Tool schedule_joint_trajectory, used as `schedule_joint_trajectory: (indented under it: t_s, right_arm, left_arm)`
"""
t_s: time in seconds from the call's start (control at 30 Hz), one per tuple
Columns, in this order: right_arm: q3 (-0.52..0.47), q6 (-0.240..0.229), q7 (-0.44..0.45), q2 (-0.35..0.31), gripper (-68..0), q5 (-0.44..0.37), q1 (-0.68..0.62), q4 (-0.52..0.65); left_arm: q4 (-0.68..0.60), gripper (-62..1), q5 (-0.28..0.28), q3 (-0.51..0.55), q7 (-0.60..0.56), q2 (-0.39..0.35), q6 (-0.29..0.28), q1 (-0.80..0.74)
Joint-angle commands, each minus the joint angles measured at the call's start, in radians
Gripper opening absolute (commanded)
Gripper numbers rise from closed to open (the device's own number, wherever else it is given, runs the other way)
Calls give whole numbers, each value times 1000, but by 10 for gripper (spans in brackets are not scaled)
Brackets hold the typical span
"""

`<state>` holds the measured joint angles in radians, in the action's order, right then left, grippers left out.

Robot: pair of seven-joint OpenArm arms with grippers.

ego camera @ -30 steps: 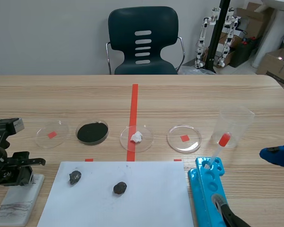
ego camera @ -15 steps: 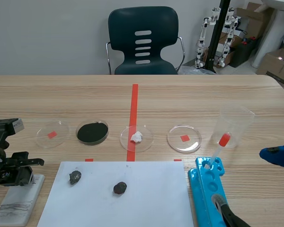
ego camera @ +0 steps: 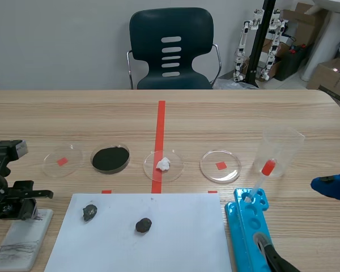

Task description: Rub the mineral on the streak plate

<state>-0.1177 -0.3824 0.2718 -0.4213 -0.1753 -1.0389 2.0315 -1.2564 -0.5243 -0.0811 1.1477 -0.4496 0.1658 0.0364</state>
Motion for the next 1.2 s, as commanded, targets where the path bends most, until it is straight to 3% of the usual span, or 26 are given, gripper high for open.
schedule_joint_trajectory:
  t_s: [0.0, 0.13, 0.3, 0.43, 0.57, 0.63, 0.77, 0.9, 1.0, 1.17]
  right_arm:
    - [-6, -1, 11, 0, -29, -11, 11, 5]
    - [-6, -1, 11, 0, -29, -11, 11, 5]
    - [-6, -1, 11, 0, -29, -11, 11, 5]
    - [-6, -1, 11, 0, -29, -11, 11, 5]
    - [-6, -1, 11, 0, -29, -11, 11, 5]
    - [-6, -1, 11, 0, -29, -11, 11, 5]
    - [-6, -1, 11, 0, -29, -11, 11, 5]
    - [-6, -1, 11, 0, -29, -11, 11, 5]
    - [-6, -1, 11, 0, -29, -11, 11, 5]
    - [-6, -1, 11, 0, -29, -11, 11, 5]
  left_arm:
    - [5, -539, 17, 2, 5, -17, 5, 0]
    - [5, -539, 7, 2, 6, -17, 5, 0]
    - [5, -539, -113, 2, 6, -16, -32, -3]
    - [5, -539, -172, 2, 8, -16, -61, -3]
    - [5, -539, -171, 2, 8, -16, -64, -3]
    - [5, -539, -129, 2, 13, -17, -57, -3]
    - [5, -539, -11, 2, 24, -18, 8, -6]
    - [5, -539, -5, 2, 24, -19, 8, -8]
    - [5, -539, -64, 2, 23, -19, 0, -8]
    - [5, -539, -204, 2, 20, -13, -70, -8]
